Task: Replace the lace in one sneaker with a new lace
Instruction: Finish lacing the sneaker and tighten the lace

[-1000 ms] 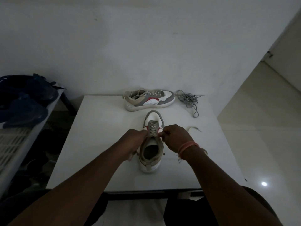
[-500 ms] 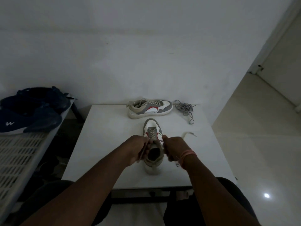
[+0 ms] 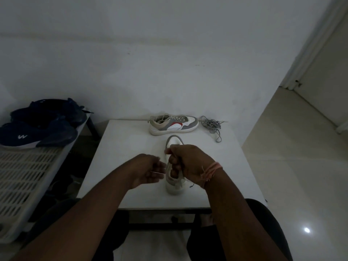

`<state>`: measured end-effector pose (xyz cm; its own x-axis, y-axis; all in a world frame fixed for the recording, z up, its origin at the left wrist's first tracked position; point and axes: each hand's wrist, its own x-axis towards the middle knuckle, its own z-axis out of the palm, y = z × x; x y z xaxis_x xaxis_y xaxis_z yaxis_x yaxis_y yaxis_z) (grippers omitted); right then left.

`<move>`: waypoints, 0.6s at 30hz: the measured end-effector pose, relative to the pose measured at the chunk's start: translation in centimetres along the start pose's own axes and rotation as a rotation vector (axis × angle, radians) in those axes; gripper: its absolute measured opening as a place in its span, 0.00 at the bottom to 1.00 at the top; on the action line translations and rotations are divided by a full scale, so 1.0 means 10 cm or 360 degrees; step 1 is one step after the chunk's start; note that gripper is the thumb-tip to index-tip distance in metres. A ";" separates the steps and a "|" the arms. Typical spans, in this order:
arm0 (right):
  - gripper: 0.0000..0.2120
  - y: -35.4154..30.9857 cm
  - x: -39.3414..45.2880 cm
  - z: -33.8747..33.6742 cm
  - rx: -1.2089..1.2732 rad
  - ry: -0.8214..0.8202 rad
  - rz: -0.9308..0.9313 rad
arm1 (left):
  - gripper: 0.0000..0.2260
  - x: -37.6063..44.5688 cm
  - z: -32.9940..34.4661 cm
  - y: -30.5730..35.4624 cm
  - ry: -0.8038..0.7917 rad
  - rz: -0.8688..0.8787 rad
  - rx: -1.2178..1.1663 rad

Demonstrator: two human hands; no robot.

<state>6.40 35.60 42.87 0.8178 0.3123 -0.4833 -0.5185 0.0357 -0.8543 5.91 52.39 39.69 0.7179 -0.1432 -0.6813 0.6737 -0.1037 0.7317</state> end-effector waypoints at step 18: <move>0.14 0.23 0.30 -1.23 -0.0147 0.0478 0.0358 | 0.13 0.20 0.17 0.10 -0.0279 0.0107 -0.0650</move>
<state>10.77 24.97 37.11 0.7300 0.0099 -0.6834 -0.6799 -0.0920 -0.7275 7.77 50.27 39.10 0.7457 -0.3044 -0.5927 0.6657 0.3035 0.6817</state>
